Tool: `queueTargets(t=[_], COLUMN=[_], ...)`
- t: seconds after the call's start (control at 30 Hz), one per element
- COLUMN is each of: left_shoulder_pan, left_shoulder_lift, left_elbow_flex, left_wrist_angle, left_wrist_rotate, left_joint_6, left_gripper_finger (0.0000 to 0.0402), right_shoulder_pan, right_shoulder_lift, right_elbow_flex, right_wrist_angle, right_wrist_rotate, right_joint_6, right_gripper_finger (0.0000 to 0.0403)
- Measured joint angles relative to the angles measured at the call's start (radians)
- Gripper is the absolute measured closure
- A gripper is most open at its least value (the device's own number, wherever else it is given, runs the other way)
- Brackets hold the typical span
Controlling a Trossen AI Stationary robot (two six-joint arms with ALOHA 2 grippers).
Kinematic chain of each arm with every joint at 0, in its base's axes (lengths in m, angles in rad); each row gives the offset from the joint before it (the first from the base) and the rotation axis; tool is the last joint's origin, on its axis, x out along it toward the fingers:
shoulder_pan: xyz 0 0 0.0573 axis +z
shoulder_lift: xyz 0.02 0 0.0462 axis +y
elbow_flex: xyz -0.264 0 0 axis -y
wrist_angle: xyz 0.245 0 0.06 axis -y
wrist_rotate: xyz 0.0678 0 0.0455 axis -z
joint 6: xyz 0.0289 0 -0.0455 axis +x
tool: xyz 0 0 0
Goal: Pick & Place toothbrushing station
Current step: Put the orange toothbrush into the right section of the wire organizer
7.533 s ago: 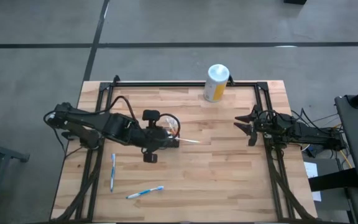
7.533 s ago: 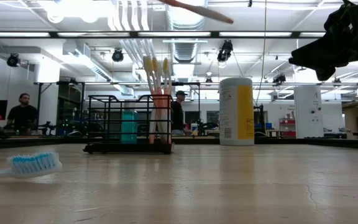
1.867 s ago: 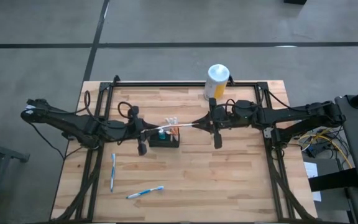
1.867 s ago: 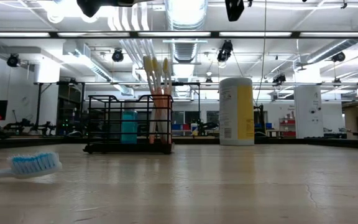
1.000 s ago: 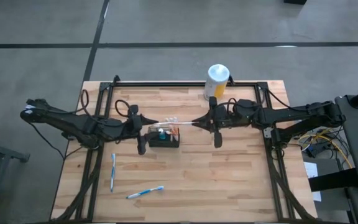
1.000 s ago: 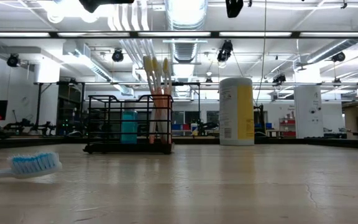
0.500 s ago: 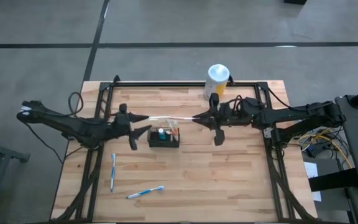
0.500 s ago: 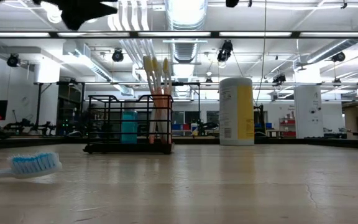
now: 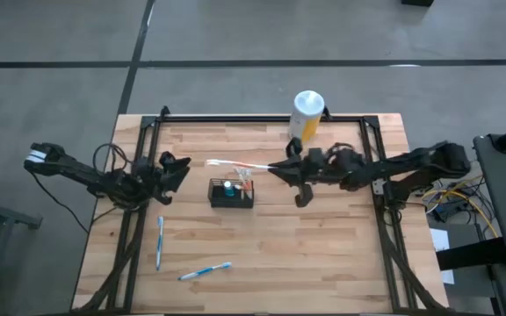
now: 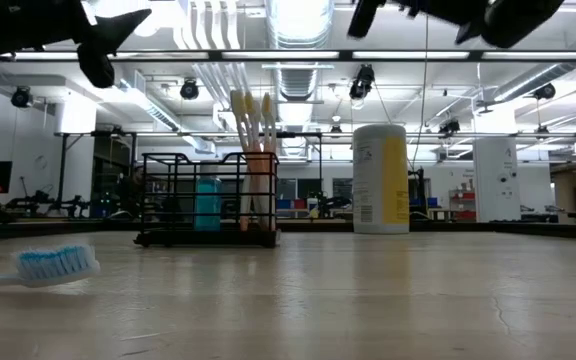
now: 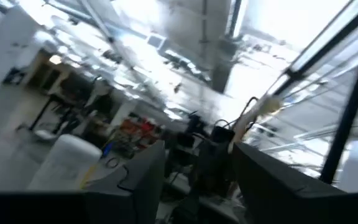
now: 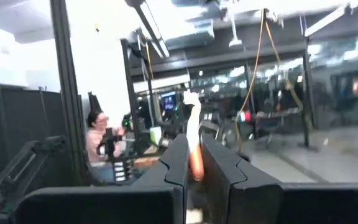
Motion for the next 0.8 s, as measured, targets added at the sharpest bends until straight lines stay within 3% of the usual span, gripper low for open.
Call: queueTargets(t=[0.13,0.27,0.63,0.8], left_shoulder_pan=[0.004,0.004,0.015,0.019], left_shoulder_lift=[0.069,0.094,0.139,0.180], left_elbow_flex=[0.063,0.107,0.142,0.197], left_wrist_angle=[-0.005,0.032,0.080,0.091], left_wrist_rotate=[-0.010,0.061,0.084,0.176], left_joint_6=[0.042,0.161,0.211,0.311], left_gripper_finger=[0.0207,0.0215,0.0234,0.0234], right_shoulder_pan=[-0.006,-0.033,-0.048,-0.047], right_shoulder_lift=[0.112,0.144,0.154,0.163], right_elbow_flex=[0.003,0.003,0.016,0.028], right_wrist_angle=[0.107,0.256,0.254,0.254], right_wrist_rotate=[0.000,-0.006,-0.057,-0.057], right_joint_6=[0.051,0.087,0.181,0.185], right_gripper_finger=[0.0380,0.0377,0.0376,0.0375])
